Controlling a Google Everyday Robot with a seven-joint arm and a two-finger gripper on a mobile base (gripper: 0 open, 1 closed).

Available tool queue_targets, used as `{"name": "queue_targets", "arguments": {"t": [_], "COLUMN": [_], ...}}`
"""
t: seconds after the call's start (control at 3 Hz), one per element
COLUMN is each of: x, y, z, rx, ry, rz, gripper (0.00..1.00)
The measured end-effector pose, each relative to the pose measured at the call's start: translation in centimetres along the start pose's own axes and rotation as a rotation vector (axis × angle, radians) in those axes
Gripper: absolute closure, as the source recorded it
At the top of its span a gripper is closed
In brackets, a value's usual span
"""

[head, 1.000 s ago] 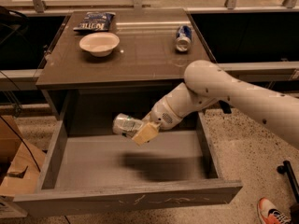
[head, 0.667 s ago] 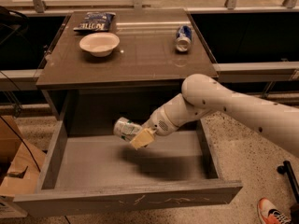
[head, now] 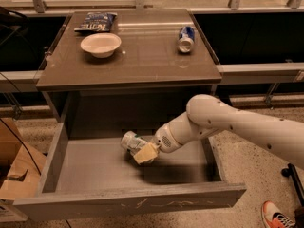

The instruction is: Place 7up can into top drawer

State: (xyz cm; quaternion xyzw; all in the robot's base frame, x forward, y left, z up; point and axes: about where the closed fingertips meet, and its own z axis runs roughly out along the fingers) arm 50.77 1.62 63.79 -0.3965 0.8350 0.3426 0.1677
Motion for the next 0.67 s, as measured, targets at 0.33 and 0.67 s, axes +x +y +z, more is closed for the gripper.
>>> {"name": "queue_targets", "arguments": {"t": [0.33,0.67], "x": [0.36,0.36], "y": [0.13,0.13], "z": [0.28,0.28], "rx": [-0.003,-0.003], "ry": [0.006,0.006], "rz": [0.009,0.009], "gripper": [0.1,0.0]}}
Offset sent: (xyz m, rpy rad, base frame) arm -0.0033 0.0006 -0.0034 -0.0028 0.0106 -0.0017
